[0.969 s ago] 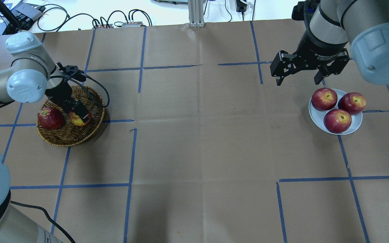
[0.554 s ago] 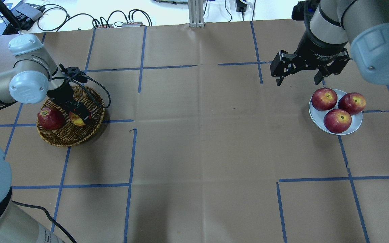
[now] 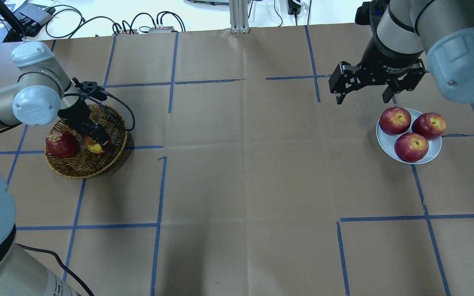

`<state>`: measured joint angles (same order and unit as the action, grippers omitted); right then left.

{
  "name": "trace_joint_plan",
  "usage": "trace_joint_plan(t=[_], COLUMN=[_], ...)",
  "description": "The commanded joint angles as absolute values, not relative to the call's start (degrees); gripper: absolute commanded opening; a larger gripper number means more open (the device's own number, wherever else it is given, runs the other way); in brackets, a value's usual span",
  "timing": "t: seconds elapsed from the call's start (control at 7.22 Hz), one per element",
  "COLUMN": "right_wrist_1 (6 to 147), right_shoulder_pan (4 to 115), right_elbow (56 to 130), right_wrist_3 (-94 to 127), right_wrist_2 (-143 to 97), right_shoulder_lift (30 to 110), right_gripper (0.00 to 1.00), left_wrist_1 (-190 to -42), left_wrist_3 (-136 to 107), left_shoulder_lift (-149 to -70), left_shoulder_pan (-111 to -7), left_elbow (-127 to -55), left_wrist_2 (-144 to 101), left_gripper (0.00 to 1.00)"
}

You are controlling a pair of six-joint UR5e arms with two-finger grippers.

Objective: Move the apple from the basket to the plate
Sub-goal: 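Close the left gripper on the red-yellow apple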

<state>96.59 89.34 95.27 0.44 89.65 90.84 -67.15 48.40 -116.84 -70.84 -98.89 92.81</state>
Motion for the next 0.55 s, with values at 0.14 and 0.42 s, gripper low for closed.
trace_joint_plan(t=[0.14, 0.42], right_wrist_1=[96.6, 96.6], right_shoulder_pan=[89.3, 89.3], right_elbow=[95.3, 95.3], right_wrist_3=[0.4, 0.4], right_wrist_2=[89.6, 89.6], right_shoulder_lift=[90.9, 90.8], right_gripper=[1.00, 1.00], left_wrist_1=[-67.1, -67.1], left_wrist_3=[48.3, 45.6], left_shoulder_lift=[-116.9, -115.3], left_shoulder_pan=[-70.8, -71.9], left_elbow=[-98.4, -97.7], left_wrist_2=[92.7, 92.5], left_gripper=[0.35, 0.35])
